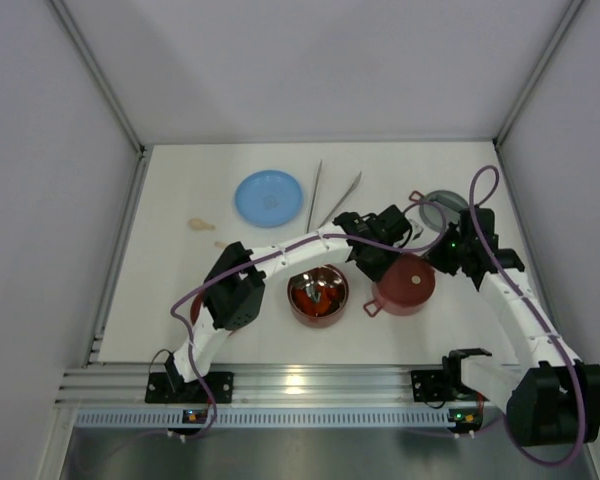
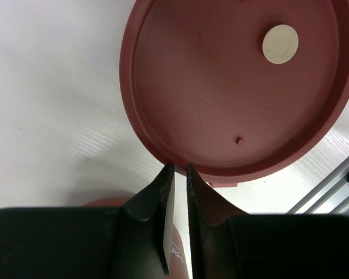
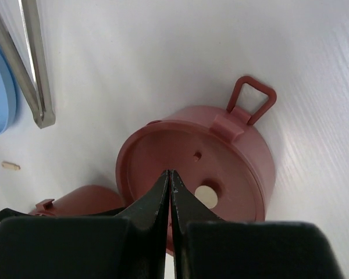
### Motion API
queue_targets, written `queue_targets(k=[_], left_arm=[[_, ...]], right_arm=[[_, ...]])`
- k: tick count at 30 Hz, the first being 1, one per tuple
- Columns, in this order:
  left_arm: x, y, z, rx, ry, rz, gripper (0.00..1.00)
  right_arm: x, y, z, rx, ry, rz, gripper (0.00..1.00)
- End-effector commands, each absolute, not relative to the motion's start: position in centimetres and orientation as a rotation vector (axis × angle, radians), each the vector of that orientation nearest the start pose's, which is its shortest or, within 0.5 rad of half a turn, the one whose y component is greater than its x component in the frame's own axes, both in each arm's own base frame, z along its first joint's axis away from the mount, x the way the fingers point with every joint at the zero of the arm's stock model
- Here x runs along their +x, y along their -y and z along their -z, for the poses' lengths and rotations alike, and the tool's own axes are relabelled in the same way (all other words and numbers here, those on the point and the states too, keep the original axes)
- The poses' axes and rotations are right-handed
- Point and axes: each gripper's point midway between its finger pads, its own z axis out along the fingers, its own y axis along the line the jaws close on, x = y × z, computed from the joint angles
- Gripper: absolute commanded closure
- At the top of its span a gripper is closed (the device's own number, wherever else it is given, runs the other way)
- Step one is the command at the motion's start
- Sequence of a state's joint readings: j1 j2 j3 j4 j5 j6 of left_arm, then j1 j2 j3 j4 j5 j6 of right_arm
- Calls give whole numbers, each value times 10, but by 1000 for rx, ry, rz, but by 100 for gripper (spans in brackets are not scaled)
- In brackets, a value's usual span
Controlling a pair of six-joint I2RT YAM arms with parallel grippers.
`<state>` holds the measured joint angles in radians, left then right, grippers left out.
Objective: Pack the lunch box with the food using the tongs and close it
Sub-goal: Close the box lid on the packing box.
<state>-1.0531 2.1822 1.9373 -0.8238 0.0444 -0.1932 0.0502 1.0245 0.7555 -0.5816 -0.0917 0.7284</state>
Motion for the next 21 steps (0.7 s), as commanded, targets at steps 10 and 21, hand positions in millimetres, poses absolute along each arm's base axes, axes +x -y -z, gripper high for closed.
queue_targets(k=[10,21], left_arm=[[231,439,-49,1187,-2559,345,82],[232,438,-54,1183,-2556,334,82]], right_arm=[[293,-73,-54,775,-2430,-496,100],[282,-66,-40,807,-2457,-438,100]])
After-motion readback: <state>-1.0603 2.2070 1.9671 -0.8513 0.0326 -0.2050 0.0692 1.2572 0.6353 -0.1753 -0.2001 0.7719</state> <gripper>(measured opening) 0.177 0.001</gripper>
